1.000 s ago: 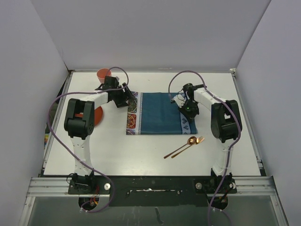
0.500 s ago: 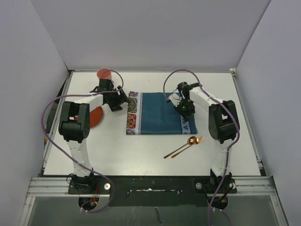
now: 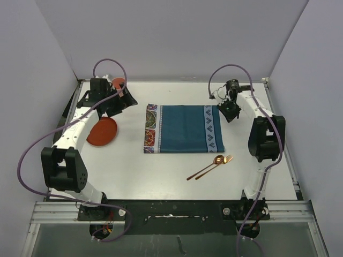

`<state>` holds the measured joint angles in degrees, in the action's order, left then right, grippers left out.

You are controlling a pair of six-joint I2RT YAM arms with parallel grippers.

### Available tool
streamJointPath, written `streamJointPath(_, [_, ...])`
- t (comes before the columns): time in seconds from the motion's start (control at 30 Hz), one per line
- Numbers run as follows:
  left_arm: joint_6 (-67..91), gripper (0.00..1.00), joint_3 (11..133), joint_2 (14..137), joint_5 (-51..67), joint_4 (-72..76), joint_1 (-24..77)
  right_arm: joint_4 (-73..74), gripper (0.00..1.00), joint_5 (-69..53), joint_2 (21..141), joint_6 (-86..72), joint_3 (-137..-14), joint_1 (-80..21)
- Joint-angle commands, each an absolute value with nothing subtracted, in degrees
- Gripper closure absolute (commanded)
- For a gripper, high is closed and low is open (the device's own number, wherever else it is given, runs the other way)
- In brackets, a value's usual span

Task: Set the dinner table for one person
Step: Fold the napkin at the center of the board.

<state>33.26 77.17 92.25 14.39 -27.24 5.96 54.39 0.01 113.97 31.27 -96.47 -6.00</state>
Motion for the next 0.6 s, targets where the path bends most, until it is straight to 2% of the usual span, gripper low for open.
streamJointPath(0.0, [30.5, 0.02, 76.0, 87.8, 10.9, -30.7, 5.9, 52.6, 1.0, -2.9, 118.9, 31.6, -96.4, -7.1])
streamJointPath(0.3, [30.9, 0.02, 72.5, 86.5, 11.1, -30.4, 5.5, 53.2, 1.0, -3.6, 123.7, 32.8, -101.6, -7.1])
streamJointPath(0.57, [30.1, 0.02, 72.1, 87.7, 11.8, -30.6, 5.4, 52.5, 1.0, -3.9, 124.6, 31.7, -99.8, -7.1])
